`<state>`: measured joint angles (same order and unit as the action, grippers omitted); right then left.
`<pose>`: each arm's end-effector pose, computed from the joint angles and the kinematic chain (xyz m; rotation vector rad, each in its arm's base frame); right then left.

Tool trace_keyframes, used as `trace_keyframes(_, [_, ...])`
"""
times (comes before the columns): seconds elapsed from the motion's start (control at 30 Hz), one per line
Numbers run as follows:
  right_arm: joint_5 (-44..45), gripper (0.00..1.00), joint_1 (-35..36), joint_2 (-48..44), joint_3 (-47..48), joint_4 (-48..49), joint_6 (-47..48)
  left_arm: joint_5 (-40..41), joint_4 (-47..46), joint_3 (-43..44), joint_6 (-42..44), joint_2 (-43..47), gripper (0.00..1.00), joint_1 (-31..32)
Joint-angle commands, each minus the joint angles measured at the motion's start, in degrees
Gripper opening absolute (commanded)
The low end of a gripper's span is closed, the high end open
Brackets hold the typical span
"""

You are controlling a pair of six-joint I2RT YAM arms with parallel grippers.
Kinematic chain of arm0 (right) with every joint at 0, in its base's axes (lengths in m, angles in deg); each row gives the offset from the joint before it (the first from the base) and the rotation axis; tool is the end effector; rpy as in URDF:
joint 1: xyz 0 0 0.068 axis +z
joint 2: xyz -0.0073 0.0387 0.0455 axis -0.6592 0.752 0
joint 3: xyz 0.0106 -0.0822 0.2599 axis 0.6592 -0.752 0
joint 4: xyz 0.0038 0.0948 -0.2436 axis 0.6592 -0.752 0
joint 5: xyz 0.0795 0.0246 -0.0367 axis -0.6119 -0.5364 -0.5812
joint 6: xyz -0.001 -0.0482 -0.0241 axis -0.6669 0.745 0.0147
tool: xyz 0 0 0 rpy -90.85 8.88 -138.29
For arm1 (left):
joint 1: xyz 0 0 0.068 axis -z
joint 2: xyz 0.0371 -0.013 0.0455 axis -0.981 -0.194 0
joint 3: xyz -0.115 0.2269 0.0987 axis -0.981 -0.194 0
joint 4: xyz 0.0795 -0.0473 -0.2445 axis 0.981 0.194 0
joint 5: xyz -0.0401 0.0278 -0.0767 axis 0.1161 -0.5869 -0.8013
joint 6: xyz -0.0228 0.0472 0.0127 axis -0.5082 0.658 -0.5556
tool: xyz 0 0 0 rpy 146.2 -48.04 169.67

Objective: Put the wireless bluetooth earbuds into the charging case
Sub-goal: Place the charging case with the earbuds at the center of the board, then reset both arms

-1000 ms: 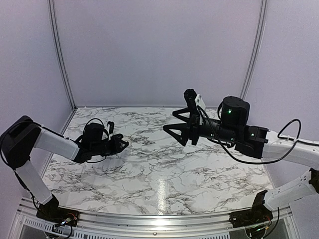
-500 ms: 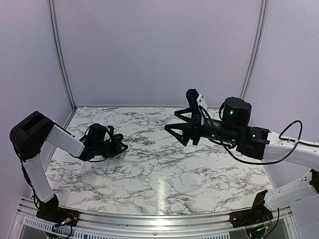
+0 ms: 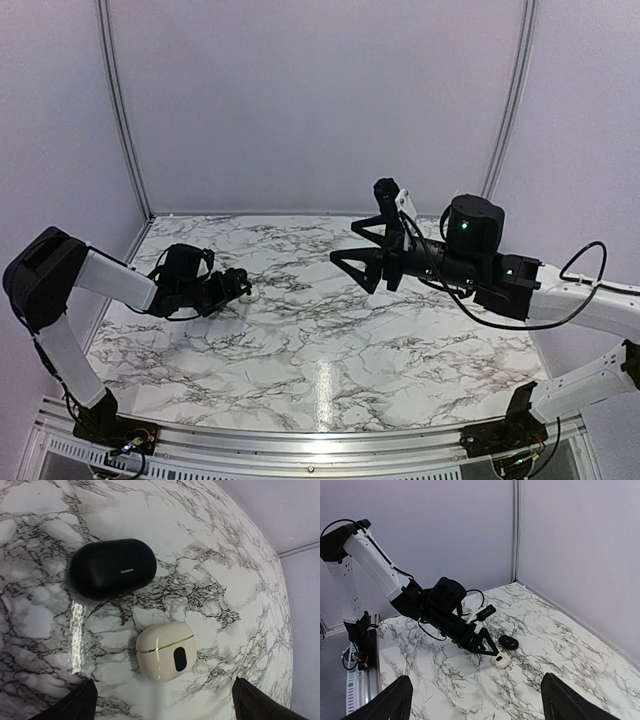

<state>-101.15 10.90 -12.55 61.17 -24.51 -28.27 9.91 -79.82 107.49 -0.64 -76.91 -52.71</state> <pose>0.1652 0.2249 0.3417 -0.8905 1.4925 0.8780 0.2927 -0.1517 0.1363 -0.2006 2.2670 -0.8937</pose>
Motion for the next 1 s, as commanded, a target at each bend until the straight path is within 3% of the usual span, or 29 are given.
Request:
trace_keyframes(0.0, [-0.1, 0.90, -2.7, 0.2, 0.9, 0.0, -2.8, 2.5, 9.5, -1.6, 2.3, 7.3, 0.99, -0.6])
trace_keyframes(0.13, [-1.3, 0.98, -7.4, 1.8, 0.8, -0.5, -6.9, 7.2, 18.5, 0.6, 6.9, 15.2, 0.99, -0.6])
trace_keyframes(0.3, [-0.3, 0.98, -14.4, 6.4, 2.3, -4.4, -12.2, 13.0, 31.6, 6.9, 13.9, 23.2, 0.99, -1.8])
trace_keyframes(0.43, [0.4, 0.99, -19.3, 9.2, 2.8, -6.8, -13.5, 14.7, 35.9, 10.8, 16.2, 27.4, 0.99, -4.0])
trace_keyframes(0.77, [2.4, 0.99, -34.9, 5.5, -7.5, -3.9, -15.2, 23.0, 34.9, 9.9, 21.2, 30.3, 0.99, -9.2])
trace_keyframes(0.97, [4.4, 0.98, -40.0, 4.4, -13.6, -1.1, -16.5, 18.9, 29.7, 5.1, 20.9, 28.5, 0.99, -9.2])
